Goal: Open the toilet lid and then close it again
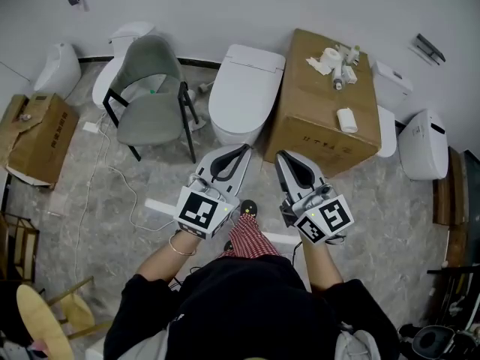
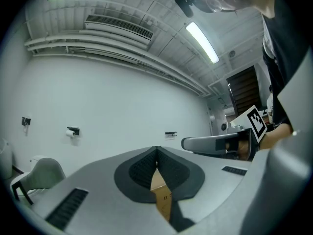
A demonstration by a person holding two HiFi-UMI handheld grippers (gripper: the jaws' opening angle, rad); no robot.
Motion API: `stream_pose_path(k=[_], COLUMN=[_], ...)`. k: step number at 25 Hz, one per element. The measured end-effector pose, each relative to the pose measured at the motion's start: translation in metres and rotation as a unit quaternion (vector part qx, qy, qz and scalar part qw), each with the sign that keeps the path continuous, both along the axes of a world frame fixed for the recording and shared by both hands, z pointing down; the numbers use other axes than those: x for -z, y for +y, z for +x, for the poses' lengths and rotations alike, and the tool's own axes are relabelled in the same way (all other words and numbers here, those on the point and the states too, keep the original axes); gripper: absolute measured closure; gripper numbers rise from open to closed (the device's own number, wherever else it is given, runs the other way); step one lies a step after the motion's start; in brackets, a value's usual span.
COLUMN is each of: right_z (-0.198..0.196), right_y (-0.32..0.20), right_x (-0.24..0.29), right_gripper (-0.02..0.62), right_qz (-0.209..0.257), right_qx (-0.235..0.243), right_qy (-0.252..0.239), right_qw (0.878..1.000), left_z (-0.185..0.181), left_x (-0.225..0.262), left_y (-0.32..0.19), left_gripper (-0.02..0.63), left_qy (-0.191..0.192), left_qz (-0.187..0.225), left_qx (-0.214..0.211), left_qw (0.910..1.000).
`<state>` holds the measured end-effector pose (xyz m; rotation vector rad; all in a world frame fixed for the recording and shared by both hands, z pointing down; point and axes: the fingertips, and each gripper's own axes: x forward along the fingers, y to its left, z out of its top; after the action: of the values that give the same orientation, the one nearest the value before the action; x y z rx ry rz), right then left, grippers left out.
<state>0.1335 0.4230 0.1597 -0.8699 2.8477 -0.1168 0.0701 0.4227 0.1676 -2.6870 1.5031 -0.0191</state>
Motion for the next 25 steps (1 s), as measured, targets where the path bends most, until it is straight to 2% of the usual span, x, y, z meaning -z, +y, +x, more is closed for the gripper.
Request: stream_pose_path(k=[18,25], right_z=[-0.024,-0.029], right_y=[-0.06,-0.094], right_x=[-0.009,-0.013], right_gripper=[0.575,0.575], right_qz=[-0.004,-0.008], right_qx=[0.031,0.03], right_qy=[-0.014,-0.017], right_qw=[0.999,0.999], left_z=[-0.025,-0.03], left_x=[-0.006,-0.008], left_y=[-0.056,-0.09], left_gripper=[0.603,0.603], left_qy=[-0.021,-0.019], left_qz=[-0.003,-0.003], left_qx=[0.039,0.04], left_qw=[0.999,0.999])
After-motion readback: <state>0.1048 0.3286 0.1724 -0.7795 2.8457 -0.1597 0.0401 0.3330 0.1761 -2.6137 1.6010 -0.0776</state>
